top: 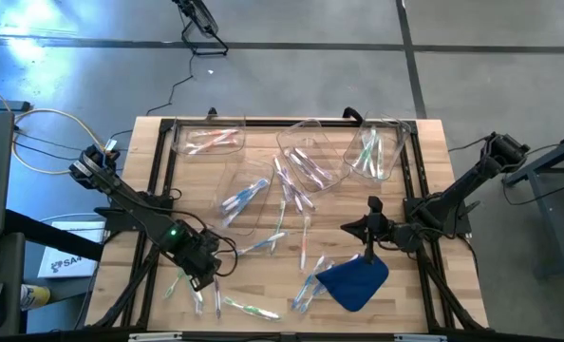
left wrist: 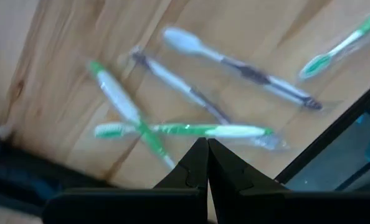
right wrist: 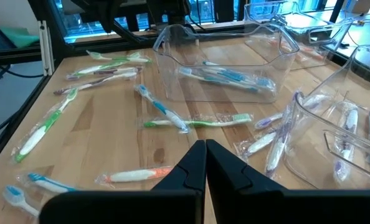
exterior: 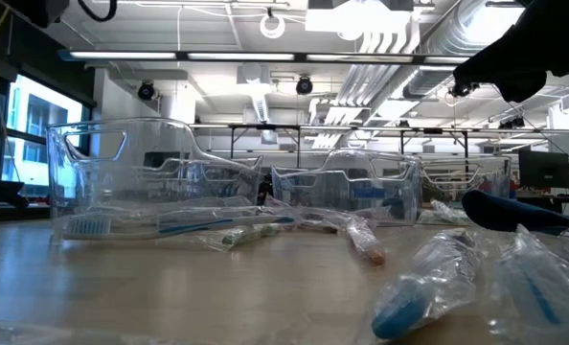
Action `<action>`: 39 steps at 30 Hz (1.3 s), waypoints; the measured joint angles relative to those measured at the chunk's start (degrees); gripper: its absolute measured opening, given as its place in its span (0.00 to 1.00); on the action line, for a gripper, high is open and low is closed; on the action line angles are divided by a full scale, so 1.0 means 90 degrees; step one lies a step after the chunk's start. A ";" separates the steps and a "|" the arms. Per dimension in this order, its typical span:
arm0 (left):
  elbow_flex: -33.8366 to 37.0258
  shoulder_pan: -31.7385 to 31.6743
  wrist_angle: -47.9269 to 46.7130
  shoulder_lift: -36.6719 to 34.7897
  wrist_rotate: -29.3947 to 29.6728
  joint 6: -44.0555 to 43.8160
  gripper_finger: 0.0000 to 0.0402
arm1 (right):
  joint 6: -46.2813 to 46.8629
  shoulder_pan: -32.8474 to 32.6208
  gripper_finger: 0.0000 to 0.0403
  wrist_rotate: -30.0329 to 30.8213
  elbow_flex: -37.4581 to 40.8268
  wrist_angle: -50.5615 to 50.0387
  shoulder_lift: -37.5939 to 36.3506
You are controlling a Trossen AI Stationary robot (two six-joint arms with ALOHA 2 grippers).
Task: Pick & Place Toothbrushes
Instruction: Put the green toothbrush into the top right transparent bin
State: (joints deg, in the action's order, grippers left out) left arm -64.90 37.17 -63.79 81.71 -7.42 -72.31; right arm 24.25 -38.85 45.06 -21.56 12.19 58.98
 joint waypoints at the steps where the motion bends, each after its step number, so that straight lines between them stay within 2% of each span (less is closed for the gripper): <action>1: 0.0000 0.0000 -0.0064 0.0000 -0.0090 -0.0050 0.00 | -0.0002 0.0001 0.01 0.0000 0.0002 0.0001 0.0000; 8: 0.0000 -0.0002 -0.0238 0.0000 -0.0238 -0.0328 0.00 | -0.0002 0.0000 0.01 0.0000 0.0002 0.0000 0.0000; 13: 0.0042 -0.0001 -0.0294 0.0000 -0.0124 -0.0036 0.03 | -0.0002 0.0000 0.01 -0.0017 0.0002 -0.0001 0.0000; 16: 0.0298 -0.0002 -0.0226 0.0000 0.0042 -0.0007 0.09 | -0.0002 0.0002 0.01 -0.0015 0.0002 -0.0002 0.0000; 22: 0.1112 0.0002 0.0266 0.0002 -0.0453 0.0014 0.30 | 0.0018 0.0000 0.01 -0.0022 0.0000 -0.0002 0.0000; 26: 0.1633 -0.0002 0.0652 0.0002 -0.0579 -0.0195 0.38 | 0.0123 0.0001 0.01 -0.0022 0.0000 -0.0041 0.0000; 32: 0.2315 0.0000 0.1999 0.0002 -0.0582 -0.0333 0.40 | 0.0135 0.0000 0.01 -0.0024 0.0002 -0.0053 0.0000; 39: 0.2635 -0.0002 0.1969 0.0002 -0.0313 -0.0546 0.40 | 0.0136 0.0000 0.01 -0.0024 0.0001 -0.0056 0.0000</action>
State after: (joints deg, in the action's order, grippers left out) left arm -41.19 37.15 -46.07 81.73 -10.23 -77.23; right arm 25.47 -38.85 44.84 -21.55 11.68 58.98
